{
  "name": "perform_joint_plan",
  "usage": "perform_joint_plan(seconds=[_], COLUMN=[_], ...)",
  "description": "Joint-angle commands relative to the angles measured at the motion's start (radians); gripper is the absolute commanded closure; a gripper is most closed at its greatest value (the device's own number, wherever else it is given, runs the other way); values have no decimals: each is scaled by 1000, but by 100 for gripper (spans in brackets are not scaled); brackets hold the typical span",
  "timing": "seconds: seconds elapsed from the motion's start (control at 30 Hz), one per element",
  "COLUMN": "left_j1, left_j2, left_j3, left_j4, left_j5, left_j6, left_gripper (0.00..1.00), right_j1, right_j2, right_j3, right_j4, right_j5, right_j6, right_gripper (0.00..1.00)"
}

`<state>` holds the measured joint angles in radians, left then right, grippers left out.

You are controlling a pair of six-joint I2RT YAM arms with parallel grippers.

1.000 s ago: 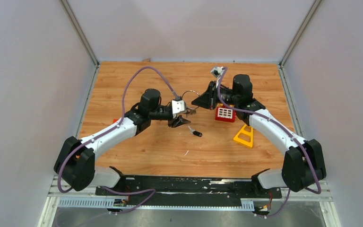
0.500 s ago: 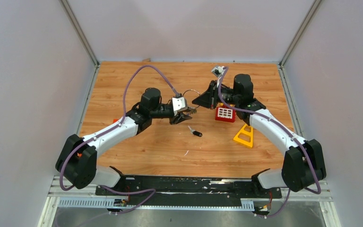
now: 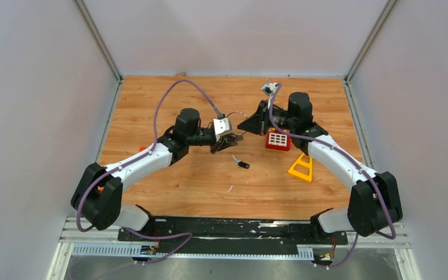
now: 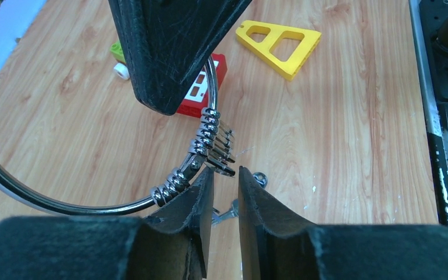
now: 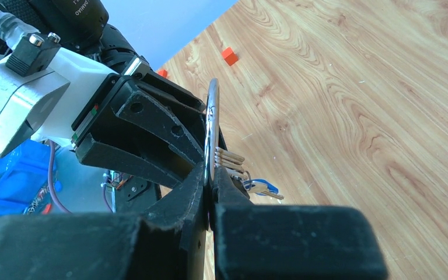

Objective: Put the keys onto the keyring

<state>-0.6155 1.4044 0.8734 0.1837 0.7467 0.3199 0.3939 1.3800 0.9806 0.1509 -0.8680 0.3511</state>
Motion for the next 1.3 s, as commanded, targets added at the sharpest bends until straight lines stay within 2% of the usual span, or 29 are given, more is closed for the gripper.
perform_joint_plan(seconds=[0.0,0.17,0.57,0.93,1.27], left_j1=[-4,-4,-3,-4,-3], left_j2=[-2,-8,27,52,11], left_j3=[43,16,-23,-22,-29], left_j4=[51,124,256,283,224], left_j5=[-8,-42,-26,-24,-29], left_j6=[-38,-74,-136,-160,-106], left_gripper=[68,57,58,77,90], right_j1=[-10,-10,-12,-22,-37], right_j2=[-26,-24,-18,-14,-4], right_j3=[6,5,9,6,3], right_j4=[49,50,53,50,50], right_j5=[-20,-23,-25,-30,-37], right_j6=[8,8,12,9,7], right_gripper=[100,100,100,100,100])
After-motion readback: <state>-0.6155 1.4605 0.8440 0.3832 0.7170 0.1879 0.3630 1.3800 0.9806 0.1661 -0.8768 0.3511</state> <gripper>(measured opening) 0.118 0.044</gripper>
